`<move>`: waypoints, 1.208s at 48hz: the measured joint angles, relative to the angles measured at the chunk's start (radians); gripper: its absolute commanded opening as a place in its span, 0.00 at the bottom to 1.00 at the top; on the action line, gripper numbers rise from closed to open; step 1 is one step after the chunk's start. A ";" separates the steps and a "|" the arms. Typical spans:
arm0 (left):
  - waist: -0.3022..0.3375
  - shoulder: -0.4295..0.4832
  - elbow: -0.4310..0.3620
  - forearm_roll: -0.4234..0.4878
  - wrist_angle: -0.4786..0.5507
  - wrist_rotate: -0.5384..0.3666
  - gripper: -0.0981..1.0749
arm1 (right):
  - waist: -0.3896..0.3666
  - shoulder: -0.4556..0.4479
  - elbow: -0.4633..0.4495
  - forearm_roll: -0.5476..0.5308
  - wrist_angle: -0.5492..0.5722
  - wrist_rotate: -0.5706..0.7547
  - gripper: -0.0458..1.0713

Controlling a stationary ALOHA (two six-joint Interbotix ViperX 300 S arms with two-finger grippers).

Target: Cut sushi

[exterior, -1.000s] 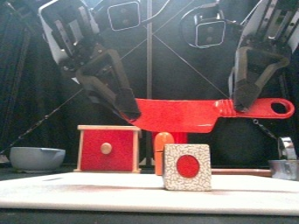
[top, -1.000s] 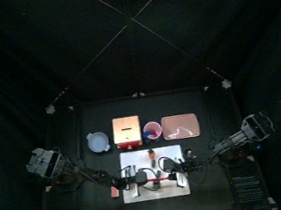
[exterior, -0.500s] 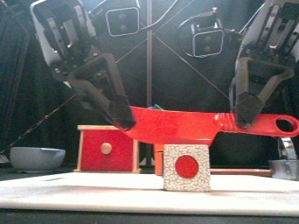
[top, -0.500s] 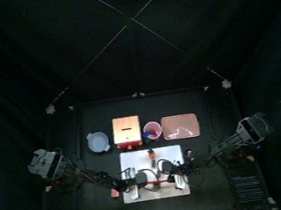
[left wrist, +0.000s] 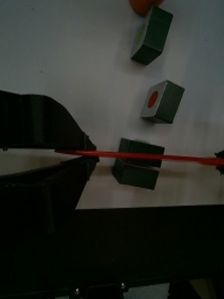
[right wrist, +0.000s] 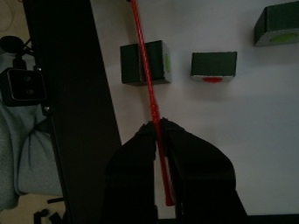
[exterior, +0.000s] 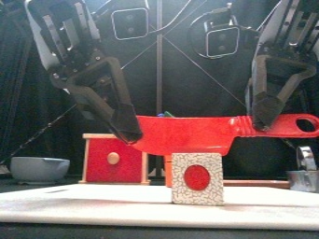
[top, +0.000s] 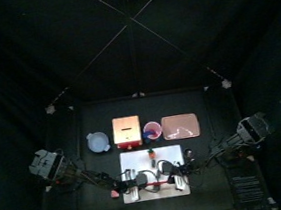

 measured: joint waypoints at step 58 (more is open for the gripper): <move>0.002 0.106 -0.015 -0.003 0.005 0.000 0.52 | 0.034 0.132 -0.023 0.044 -0.052 0.003 0.24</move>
